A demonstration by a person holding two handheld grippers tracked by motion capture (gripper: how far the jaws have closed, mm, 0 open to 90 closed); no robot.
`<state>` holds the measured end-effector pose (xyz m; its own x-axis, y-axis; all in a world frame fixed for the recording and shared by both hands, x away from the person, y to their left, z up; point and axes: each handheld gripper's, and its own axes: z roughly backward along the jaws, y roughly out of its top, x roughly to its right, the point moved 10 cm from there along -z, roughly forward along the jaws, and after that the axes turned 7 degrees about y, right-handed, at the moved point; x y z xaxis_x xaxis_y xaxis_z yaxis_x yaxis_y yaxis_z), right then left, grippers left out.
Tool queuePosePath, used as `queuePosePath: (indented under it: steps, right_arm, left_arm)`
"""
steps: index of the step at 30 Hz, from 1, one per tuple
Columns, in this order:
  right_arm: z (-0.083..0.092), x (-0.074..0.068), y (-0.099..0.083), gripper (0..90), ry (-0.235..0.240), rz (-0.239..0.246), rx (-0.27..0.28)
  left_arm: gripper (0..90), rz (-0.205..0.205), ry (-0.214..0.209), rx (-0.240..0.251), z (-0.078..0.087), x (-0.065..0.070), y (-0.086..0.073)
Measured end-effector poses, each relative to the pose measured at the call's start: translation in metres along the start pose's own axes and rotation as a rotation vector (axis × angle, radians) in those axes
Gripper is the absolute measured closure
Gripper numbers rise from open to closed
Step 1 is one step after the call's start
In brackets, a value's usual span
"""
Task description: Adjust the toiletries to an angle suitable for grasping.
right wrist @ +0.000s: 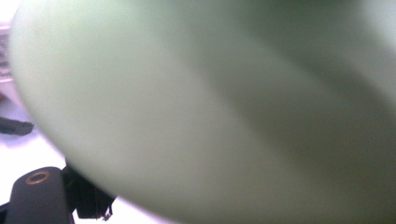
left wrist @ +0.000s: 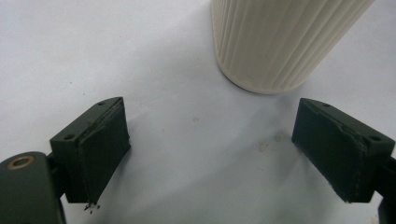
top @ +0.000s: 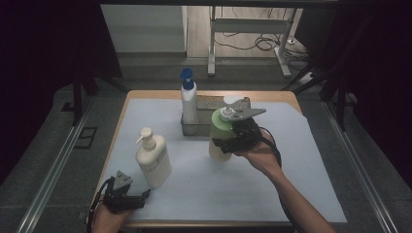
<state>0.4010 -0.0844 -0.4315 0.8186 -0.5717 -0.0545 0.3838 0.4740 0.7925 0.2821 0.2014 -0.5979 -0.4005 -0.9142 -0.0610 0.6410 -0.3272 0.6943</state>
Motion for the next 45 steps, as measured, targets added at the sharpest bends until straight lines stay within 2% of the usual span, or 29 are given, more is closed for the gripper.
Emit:
queuePosePath:
  steps: [12, 31, 45]
  right_arm:
    - [-0.001, 0.010, 0.021, 12.2, -0.026, -0.010, 0.006]
    - [-0.005, 0.038, 0.045, 12.3, -0.084, -0.054, 0.008]
    - [-0.016, 0.060, 0.061, 12.3, -0.136, -0.080, 0.016]
  left_arm:
    - [10.7, 0.003, 0.000, 0.002, 0.000, 0.000, 0.000]
    - [10.7, 0.004, 0.000, 0.003, 0.000, 0.000, 0.000]
    - [10.7, 0.001, -0.002, 0.001, 0.000, 0.000, 0.000]
